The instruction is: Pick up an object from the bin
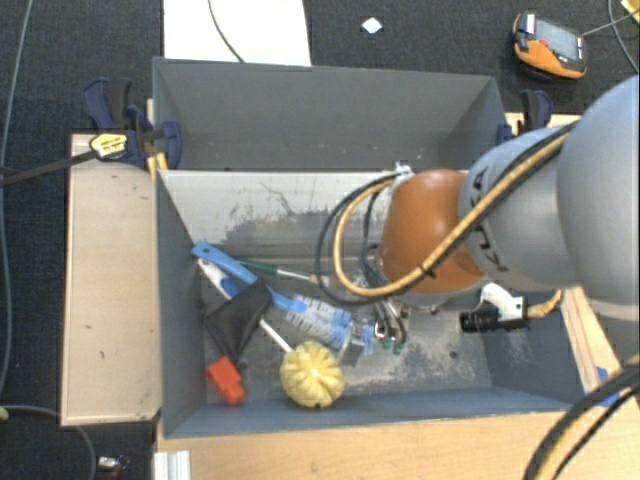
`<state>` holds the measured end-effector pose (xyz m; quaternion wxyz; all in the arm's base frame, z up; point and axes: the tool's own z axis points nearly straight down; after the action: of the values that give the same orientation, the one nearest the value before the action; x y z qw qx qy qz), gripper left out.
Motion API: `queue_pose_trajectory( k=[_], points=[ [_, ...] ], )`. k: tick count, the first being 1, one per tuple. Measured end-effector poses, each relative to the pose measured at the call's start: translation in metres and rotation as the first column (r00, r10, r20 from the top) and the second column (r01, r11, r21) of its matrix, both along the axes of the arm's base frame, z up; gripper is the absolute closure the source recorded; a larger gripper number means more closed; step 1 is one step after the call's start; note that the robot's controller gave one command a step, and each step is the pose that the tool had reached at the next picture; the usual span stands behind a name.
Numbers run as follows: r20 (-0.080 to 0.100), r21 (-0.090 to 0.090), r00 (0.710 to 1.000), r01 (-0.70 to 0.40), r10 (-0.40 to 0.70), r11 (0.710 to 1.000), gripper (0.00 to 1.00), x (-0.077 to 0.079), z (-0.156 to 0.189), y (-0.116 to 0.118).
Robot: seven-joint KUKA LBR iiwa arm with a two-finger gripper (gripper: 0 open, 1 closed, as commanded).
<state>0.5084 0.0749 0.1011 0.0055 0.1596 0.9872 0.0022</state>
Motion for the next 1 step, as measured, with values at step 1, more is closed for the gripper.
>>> queue_pose_trajectory(
  k=[1],
  points=[
    [0.002,0.001,0.992,-0.126,0.126,0.992,0.00,0.0091,-0.0296,-0.0014]
  ],
)
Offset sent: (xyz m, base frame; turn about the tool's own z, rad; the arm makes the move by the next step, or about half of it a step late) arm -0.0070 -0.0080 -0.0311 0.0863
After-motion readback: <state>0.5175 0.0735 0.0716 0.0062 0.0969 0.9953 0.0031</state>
